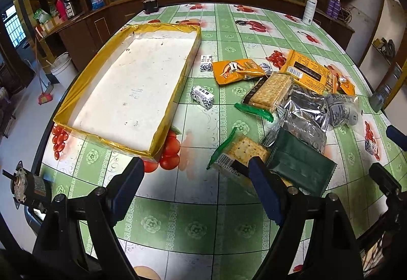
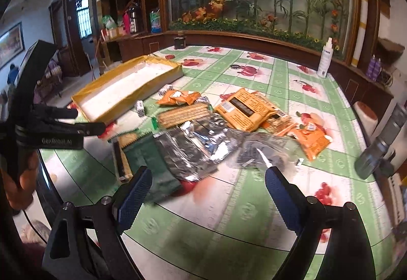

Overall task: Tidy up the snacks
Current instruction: 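Grasp the green-ended cracker pack with the left tool while the right tool grasps the dark green packet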

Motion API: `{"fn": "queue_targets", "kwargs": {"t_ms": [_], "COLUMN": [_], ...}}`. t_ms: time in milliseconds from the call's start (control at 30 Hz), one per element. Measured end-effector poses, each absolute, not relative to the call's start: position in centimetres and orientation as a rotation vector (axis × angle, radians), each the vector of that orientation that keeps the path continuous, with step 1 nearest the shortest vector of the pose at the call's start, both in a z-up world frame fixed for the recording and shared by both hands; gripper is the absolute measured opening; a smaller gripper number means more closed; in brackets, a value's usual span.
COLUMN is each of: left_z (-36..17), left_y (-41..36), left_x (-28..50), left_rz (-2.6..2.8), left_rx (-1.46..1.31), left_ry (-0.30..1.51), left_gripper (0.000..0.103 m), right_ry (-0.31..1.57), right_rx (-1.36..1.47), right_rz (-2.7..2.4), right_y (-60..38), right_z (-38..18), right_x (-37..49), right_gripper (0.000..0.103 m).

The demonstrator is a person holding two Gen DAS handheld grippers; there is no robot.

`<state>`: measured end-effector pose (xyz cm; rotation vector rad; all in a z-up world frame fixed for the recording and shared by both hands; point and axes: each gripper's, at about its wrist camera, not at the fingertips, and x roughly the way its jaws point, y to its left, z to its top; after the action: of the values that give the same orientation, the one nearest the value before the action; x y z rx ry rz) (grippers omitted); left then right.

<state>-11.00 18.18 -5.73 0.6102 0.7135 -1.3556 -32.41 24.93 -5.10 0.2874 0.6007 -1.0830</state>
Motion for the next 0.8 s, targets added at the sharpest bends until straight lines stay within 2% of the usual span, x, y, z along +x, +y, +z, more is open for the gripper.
{"fn": "queue_targets", "kwargs": {"t_ms": [133,267,367,500,600,700,733,767,800], "left_z": [-7.1,-7.6,-7.6,-7.3,-7.4,-7.6,-7.6,-7.7,-7.8], "left_y": [18.6,18.6,18.7,18.9,18.6,18.0,17.8,17.4,17.1], "left_x": [-11.8,-12.6,-12.3,-11.3,-10.3,-9.8,-9.7,-9.6,-9.9], "left_rz": [-1.41,-1.423,-1.42,-1.416,-1.41,-1.422,-1.427,-1.43,-1.438], "left_rx": [0.66,0.707,0.71,0.687,0.677,0.658,0.652,0.65,0.649], "left_ry": [0.729,0.752,0.79,0.837,0.866,0.927,0.947,0.96,0.976], "left_gripper": [0.084,0.084,0.084,0.084,0.084,0.084,0.084,0.084,0.084], "right_ry": [0.622,0.55,0.563,0.671,0.728,0.743,0.757,0.775,0.773], "right_rx": [0.319,0.418,0.367,0.242,0.207,0.236,0.244,0.254,0.247], "right_rz": [-1.083,-0.97,-0.85,-0.783,-0.744,-0.717,-0.718,-0.72,-0.73], "right_y": [24.7,24.6,25.0,25.0,24.0,22.4,22.0,21.5,21.3], "right_z": [-5.8,-6.5,-6.8,-7.7,-8.3,-8.9,-9.2,-9.4,-9.5], "right_x": [-35.1,-35.7,-32.8,-27.7,-25.2,-24.2,-24.0,-23.9,-24.0], "right_gripper": [0.092,0.092,0.091,0.089,0.083,0.081,0.076,0.064,0.06]}}
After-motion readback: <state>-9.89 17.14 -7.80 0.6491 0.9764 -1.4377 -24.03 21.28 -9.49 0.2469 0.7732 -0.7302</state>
